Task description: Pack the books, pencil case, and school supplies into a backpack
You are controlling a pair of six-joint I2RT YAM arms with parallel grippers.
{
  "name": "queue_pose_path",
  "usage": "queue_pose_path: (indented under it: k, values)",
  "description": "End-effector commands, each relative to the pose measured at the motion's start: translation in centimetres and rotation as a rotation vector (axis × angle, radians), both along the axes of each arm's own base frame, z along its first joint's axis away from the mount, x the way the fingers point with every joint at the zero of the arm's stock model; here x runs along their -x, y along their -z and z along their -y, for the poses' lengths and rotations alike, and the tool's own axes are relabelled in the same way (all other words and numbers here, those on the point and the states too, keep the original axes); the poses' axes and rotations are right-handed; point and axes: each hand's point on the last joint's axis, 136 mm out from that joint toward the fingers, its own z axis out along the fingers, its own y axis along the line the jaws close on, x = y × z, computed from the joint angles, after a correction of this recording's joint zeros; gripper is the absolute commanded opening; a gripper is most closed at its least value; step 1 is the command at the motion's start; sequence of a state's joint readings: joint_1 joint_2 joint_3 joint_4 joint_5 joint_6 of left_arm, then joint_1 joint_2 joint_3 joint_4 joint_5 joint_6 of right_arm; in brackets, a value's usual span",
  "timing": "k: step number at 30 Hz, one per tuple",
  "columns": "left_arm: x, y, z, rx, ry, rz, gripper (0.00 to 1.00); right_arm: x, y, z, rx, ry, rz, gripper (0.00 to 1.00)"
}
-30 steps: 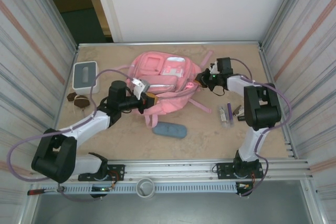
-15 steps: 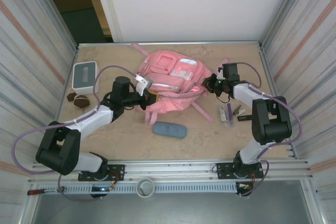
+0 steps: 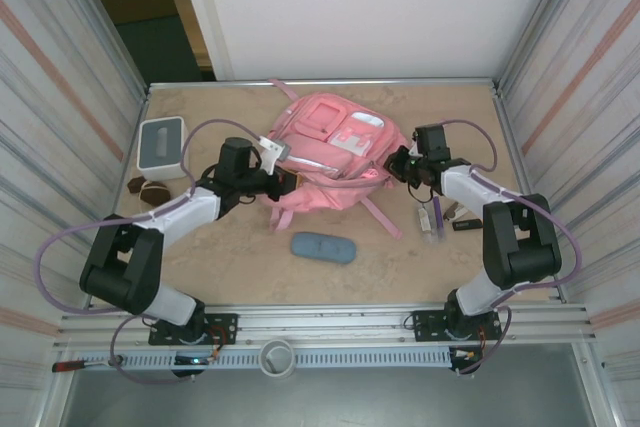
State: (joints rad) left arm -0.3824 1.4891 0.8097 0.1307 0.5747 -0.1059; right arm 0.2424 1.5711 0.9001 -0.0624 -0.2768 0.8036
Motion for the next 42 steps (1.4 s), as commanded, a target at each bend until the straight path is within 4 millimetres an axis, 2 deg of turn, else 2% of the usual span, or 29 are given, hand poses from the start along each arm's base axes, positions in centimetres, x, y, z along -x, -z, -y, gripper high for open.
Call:
queue_pose_path:
  k: [1, 5, 8, 11, 14, 18, 21, 24, 28, 31, 37, 42]
  values:
    - [-5.8, 1.2, -5.8, -0.081, -0.353, -0.046, 0.08, 2.7, 0.0, -2.8, -0.009, -0.068, -0.018, 0.09]
    - [-8.1, 2.7, -9.2, -0.090, -0.480, -0.130, 0.15, 3.9, 1.0, -6.4, 0.010, -0.130, -0.025, 0.12]
    - [-9.8, 3.3, -12.2, -0.087, -0.580, -0.172, 0.33, 5.1, 1.4, -9.5, 0.039, -0.216, -0.036, 0.19]
    - [-10.6, 2.8, -14.7, -0.057, -0.664, -0.183, 0.50, 6.3, 1.0, -11.5, 0.087, -0.295, -0.027, 0.36]
    - [-10.5, 1.5, -16.0, -0.048, -0.724, -0.151, 0.60, 6.8, -0.1, -11.2, 0.157, -0.333, 0.000, 0.49]
    - [-8.9, -0.1, -15.7, -0.019, -0.752, -0.120, 0.65, 6.4, -2.4, -8.8, 0.251, -0.333, 0.080, 0.54]
    - [-7.1, -0.5, -14.4, -0.045, -0.755, -0.101, 0.67, 5.2, -3.4, -7.3, 0.243, -0.314, 0.113, 0.56]
    - [-5.4, -0.9, -11.8, -0.074, -0.718, -0.091, 0.67, 3.7, -2.9, -6.2, 0.192, -0.291, 0.101, 0.56]
    - [-3.3, -1.4, -7.4, -0.148, -0.655, -0.063, 0.68, 1.4, -2.2, -4.3, 0.135, -0.245, 0.086, 0.56]
    - [-2.0, -1.4, -3.9, -0.229, -0.605, -0.017, 0.69, 0.4, -0.9, -3.8, 0.083, -0.235, 0.040, 0.55]
    - [-0.8, -0.6, 2.0, -0.462, -0.531, 0.072, 0.84, 1.1, 2.1, -3.8, 0.036, -0.248, -0.026, 0.51]
    - [-0.9, 0.9, 4.4, -0.682, -0.529, 0.098, 0.88, 2.2, 3.4, -4.1, -0.049, -0.251, -0.043, 0.48]
